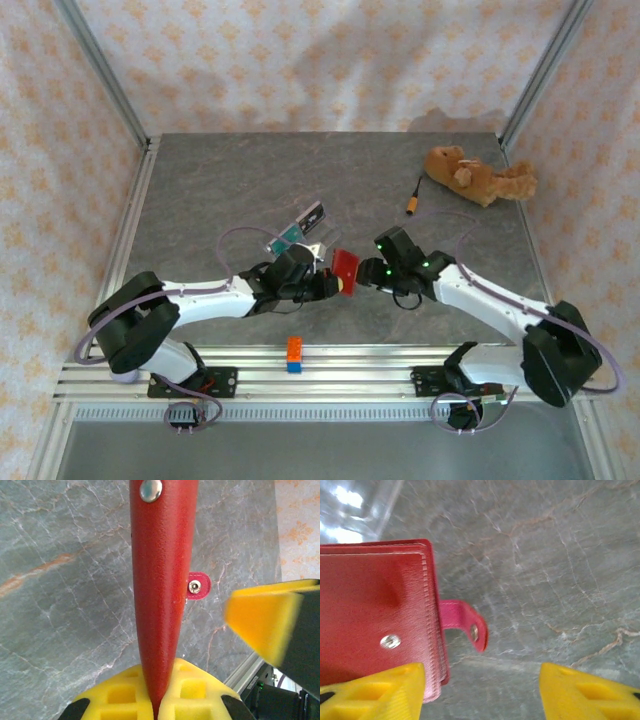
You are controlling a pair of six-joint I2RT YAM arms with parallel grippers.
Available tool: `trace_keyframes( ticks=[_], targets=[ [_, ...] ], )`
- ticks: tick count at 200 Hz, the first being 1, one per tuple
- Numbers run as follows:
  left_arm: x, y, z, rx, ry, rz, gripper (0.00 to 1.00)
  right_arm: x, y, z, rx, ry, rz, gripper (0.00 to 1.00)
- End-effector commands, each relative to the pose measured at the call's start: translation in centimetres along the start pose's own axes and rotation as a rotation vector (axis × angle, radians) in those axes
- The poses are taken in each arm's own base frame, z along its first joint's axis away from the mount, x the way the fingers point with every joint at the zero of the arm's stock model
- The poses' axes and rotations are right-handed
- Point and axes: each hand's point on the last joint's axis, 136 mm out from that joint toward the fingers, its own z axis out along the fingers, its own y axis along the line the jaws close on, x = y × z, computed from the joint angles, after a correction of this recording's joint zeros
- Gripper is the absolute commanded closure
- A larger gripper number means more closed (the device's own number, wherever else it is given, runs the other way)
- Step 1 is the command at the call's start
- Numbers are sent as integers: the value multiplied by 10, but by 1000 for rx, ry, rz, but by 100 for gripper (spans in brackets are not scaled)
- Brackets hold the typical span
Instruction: Put the credit cards into the card holder
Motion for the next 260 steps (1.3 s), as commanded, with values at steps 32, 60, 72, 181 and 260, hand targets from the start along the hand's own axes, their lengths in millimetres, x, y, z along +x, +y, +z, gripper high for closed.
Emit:
trace_keyframes(
  ticks=[32, 60, 72, 181, 260],
  targets=[
    [-7, -22, 7, 66, -12, -11, 100, 0, -10, 18, -23, 42, -32, 55],
    [-3, -24, 11, 83, 6, -26, 100, -6, -5, 21, -83, 54, -48, 56],
    [-3, -24, 12, 88, 10, -35, 100, -7, -4, 24, -87, 69, -47, 62],
    [0, -17, 15, 62, 17, -49, 95, -5, -23, 32, -5, 90, -118, 100],
    [4, -10, 20, -40, 84, 13, 49, 2, -35, -15, 75, 67, -146, 100]
  ],
)
